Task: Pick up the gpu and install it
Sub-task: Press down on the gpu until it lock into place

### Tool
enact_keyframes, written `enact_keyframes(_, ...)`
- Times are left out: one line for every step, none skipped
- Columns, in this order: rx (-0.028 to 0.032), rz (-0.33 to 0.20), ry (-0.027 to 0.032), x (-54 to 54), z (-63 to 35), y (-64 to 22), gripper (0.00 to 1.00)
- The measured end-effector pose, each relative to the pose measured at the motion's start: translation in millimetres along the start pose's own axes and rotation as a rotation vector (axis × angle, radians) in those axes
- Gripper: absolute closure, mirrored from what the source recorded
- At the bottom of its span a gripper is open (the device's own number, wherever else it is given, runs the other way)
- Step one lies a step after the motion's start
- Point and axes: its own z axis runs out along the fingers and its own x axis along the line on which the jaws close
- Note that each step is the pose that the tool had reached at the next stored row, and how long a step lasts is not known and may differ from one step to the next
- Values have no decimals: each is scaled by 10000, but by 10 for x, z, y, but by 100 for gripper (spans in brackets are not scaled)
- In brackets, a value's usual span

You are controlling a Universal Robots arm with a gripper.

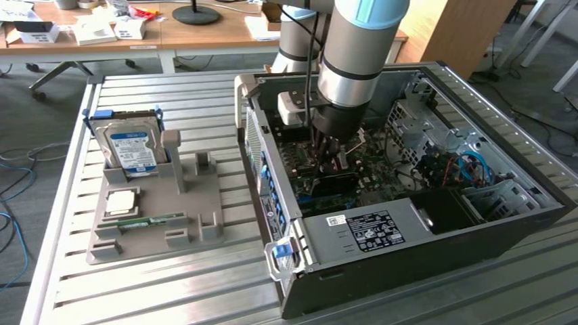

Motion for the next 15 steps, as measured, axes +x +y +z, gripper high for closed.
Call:
enact_keyframes(-1,0,1,0,1,0,89)
enact_keyframes(-1,0,2,0,1,0,89)
enact_keyframes(-1,0,2,0,1,0,89)
enact_keyframes(0,0,1,0,1,0,89)
enact_keyframes(0,0,1,0,2,0,89)
enact_keyframes(0,0,0,0,2,0,89)
enact_keyframes(0,0,-1,0,2,0,89)
enact_keyframes(0,0,-1,0,2,0,89)
enact_keyframes(1,0,-1,0,2,0,89)
enact_keyframes(1,0,-4,0,-1,0,89)
enact_keyframes(4,1,-10,-1,-6,0,89)
enact_keyframes(8,1,-20,-2,-14,-1,89)
enact_keyframes(15,1,-24,-4,-25,-1,89)
enact_keyframes(7,1,-10,-3,-43,-1,89)
enact_keyframes(2,1,-3,-3,-60,0,89)
